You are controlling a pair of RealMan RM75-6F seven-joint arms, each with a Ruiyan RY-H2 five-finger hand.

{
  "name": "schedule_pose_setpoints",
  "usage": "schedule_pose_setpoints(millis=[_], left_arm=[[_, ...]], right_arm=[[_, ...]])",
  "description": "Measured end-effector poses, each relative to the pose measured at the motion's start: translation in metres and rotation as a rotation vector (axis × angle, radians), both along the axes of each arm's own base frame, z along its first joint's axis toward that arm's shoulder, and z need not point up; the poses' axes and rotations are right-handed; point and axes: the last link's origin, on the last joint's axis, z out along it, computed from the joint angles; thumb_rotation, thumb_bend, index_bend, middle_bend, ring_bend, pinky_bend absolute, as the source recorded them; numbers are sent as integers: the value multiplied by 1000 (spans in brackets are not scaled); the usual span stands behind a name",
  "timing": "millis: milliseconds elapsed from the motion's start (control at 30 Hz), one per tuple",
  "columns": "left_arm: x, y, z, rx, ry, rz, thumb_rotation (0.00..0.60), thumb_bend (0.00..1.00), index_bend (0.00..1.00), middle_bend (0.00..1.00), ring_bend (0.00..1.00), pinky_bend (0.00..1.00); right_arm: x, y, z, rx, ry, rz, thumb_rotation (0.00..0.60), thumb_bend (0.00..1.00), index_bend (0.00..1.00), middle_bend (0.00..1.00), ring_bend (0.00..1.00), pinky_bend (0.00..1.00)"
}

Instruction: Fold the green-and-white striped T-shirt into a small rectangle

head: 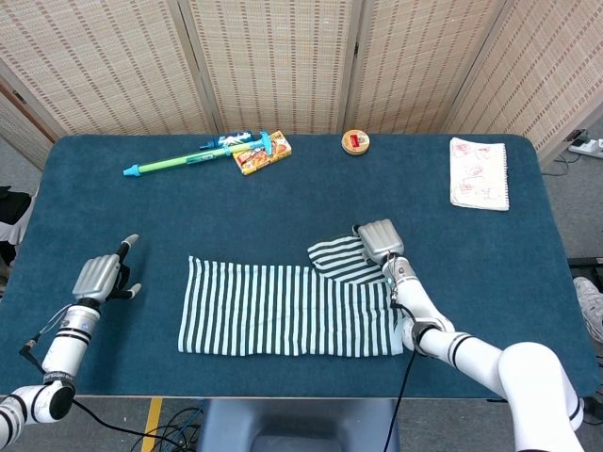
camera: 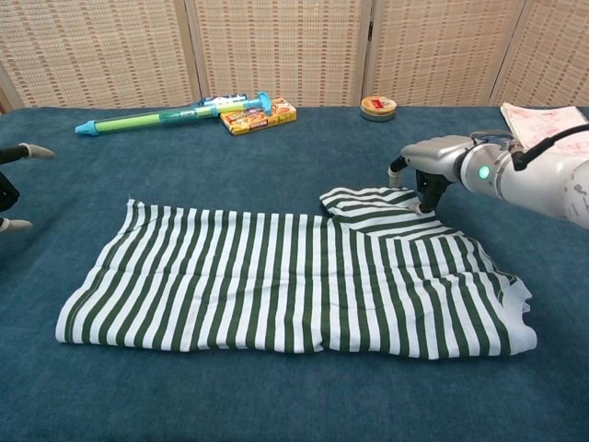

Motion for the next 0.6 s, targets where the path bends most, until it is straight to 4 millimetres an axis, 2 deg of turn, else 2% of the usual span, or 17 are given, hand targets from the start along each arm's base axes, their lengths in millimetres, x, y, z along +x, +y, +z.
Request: schedule_pose_setpoints(millis=[333, 600], left_arm=[[2, 1, -3, -6, -1, -4, 600, 320, 14, 859, 810, 889], [1, 1, -4, -7, 0, -3, 600, 320, 14, 859, 810, 889]], right_arm=[[-5, 5, 0, 1, -11, 3, 600, 454, 420, 946, 984, 1000], [-7, 9, 1, -5, -35, 12, 600, 503, 498, 953, 985, 1000]])
